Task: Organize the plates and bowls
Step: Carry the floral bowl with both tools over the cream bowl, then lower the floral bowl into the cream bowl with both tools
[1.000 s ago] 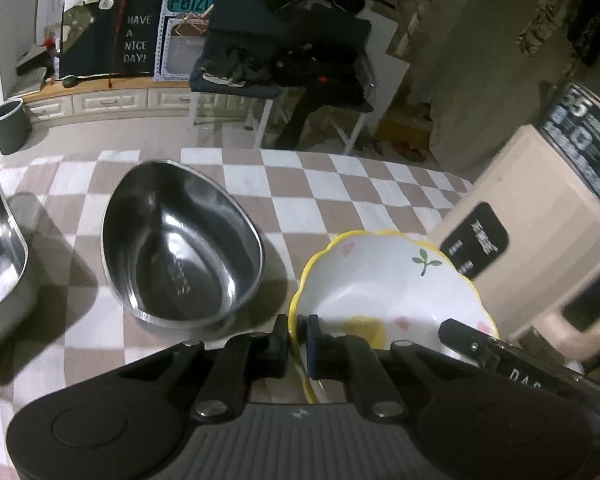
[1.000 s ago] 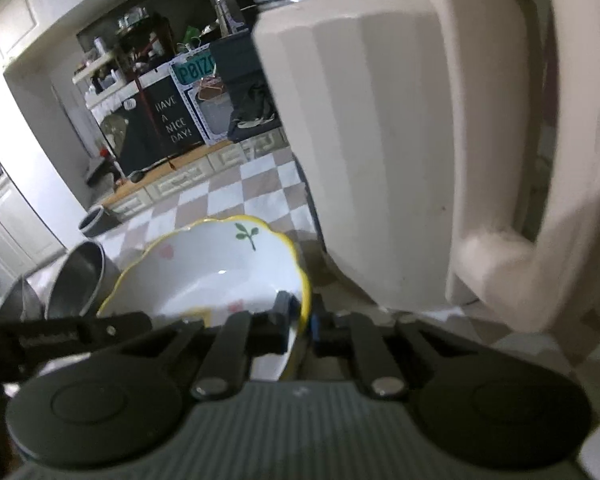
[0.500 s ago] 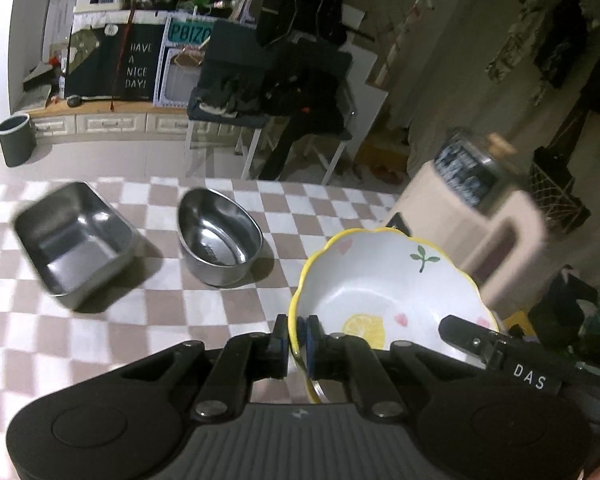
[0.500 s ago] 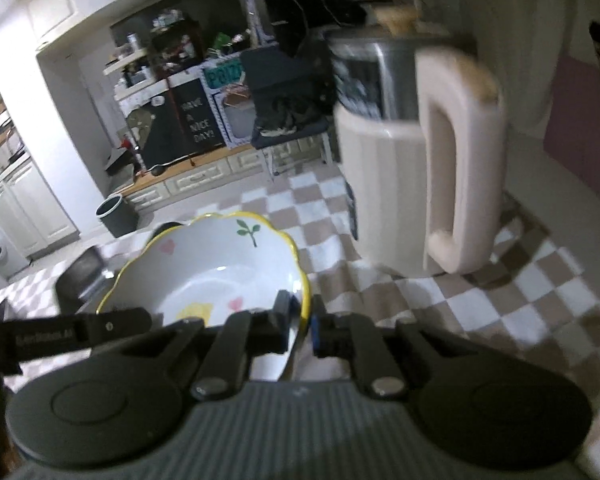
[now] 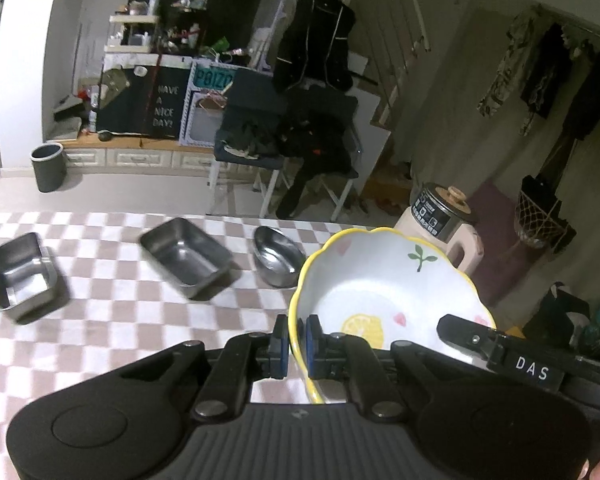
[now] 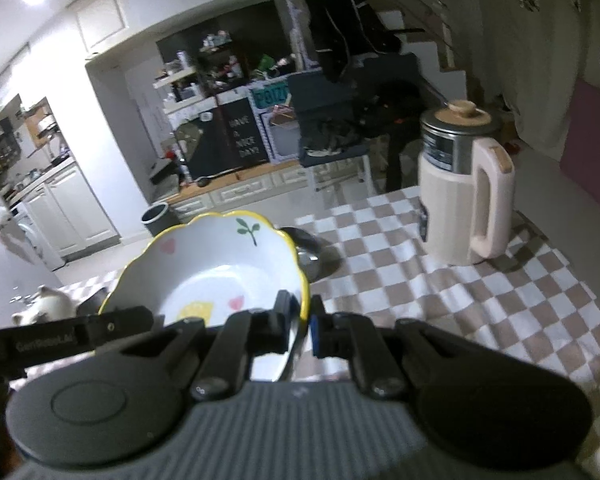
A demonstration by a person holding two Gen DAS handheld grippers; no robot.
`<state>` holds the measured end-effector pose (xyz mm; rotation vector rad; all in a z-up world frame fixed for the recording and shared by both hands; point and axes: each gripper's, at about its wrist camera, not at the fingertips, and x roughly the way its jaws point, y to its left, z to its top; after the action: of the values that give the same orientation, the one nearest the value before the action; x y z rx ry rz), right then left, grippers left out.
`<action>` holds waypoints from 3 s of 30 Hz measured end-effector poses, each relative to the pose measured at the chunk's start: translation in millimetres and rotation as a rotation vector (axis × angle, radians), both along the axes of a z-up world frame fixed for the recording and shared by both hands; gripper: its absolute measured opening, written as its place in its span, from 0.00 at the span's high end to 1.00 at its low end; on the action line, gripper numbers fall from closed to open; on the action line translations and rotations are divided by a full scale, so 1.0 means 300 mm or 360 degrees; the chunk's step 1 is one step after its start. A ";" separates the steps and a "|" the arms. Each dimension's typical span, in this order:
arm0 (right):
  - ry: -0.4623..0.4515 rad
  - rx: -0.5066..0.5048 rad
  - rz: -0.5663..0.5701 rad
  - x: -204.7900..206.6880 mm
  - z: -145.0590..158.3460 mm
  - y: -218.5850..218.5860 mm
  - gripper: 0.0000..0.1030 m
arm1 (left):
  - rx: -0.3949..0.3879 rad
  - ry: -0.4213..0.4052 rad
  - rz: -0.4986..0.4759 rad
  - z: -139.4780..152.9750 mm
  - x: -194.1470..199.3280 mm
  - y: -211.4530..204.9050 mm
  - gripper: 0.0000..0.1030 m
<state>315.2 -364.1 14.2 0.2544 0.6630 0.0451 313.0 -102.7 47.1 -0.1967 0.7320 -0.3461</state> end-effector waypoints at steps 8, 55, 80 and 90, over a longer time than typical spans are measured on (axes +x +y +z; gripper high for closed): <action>0.0004 0.0038 0.0087 -0.179 0.040 0.213 0.89 | 0.0041 -0.0033 0.0060 0.053 -0.206 0.223 0.92; 0.0592 0.0108 0.0365 -0.210 -0.297 0.591 0.89 | 0.0108 0.0310 0.0330 -0.363 -0.353 0.639 0.91; 0.0772 0.0110 0.0312 -0.171 -0.376 0.623 0.89 | 0.0198 0.0504 0.0307 -0.458 -0.306 0.623 0.89; 0.0770 0.0101 0.0321 -0.169 -0.379 0.635 0.89 | 0.0200 0.0520 0.0309 -0.457 -0.303 0.628 0.89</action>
<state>264.6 -173.6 -99.5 0.2605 1.1689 0.2027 222.2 85.8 -90.1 -0.2059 1.0454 -0.0816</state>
